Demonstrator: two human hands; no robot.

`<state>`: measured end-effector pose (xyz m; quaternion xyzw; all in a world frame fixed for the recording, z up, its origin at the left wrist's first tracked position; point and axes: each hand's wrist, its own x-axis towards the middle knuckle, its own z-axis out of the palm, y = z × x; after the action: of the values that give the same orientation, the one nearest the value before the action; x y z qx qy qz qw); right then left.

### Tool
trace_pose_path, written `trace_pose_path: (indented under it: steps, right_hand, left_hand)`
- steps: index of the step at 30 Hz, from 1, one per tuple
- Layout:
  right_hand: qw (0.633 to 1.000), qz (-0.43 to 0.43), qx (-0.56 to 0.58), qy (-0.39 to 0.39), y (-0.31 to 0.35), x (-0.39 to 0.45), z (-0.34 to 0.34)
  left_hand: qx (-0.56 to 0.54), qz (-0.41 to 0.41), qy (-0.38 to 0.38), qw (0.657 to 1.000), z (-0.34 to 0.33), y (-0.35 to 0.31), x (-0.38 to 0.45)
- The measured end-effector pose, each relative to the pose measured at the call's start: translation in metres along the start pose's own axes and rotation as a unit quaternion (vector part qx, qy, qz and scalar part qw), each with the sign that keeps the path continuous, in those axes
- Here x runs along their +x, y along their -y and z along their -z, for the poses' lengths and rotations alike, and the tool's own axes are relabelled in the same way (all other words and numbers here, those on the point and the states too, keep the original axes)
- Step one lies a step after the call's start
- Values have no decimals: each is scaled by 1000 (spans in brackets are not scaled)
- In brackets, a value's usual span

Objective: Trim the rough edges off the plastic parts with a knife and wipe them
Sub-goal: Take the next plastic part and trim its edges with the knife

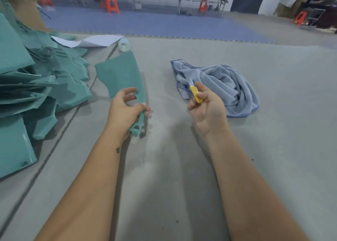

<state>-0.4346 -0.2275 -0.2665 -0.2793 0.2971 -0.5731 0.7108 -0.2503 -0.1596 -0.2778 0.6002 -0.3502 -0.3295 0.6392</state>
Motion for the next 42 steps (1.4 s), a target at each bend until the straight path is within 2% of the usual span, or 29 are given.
trace_pose_path:
  steps: [4, 9, 11, 14, 19, 22, 26, 30, 33, 35, 39, 42]
  right_hand:
    - [993, -66, -10, 94, -9, -3, -5]
    - [981, -109, -110, 120, -16, -3, -9]
    - [978, -108, -134, 119, -18, -4, -10]
    - [973, -83, -179, 118, -19, -6, -11]
    - [967, -40, -223, 118, -23, -9, -13]
    - [959, -36, -253, 124, -26, -7, -15]
    - [957, -91, -239, 135, -24, 1, -16]
    - [940, 17, -335, 64, -28, 0, -12]
    - [947, 74, -306, 57, -27, -2, -9]
    - [952, 84, -287, 61, -23, -4, -8]
    - [957, 96, -271, 49, -23, -5, -8]
    - [969, 67, -236, 30, -23, -1, -11]
  left_hand:
    - [-30, 32, -12, 999, -13, -1, -6]
    - [-18, 52, 22, 998, -17, -2, -6]
    - [-6, 75, 27, 997, -14, -3, -4]
    - [0, 122, 74, 990, -9, -7, -1]
    - [110, 147, 163, 969, -5, -9, 3]
    - [112, 172, 166, 965, -7, -10, 2]
    - [95, 138, 167, 972, -7, -8, 0]
    - [9, 121, 190, 974, -7, -8, -4]
    - [41, 121, 177, 976, -7, -7, -1]
    - [49, 125, 156, 979, -7, -5, -1]
    - [-7, 74, 146, 986, -7, -5, -2]
    - [-17, 40, 151, 988, -8, -3, -1]
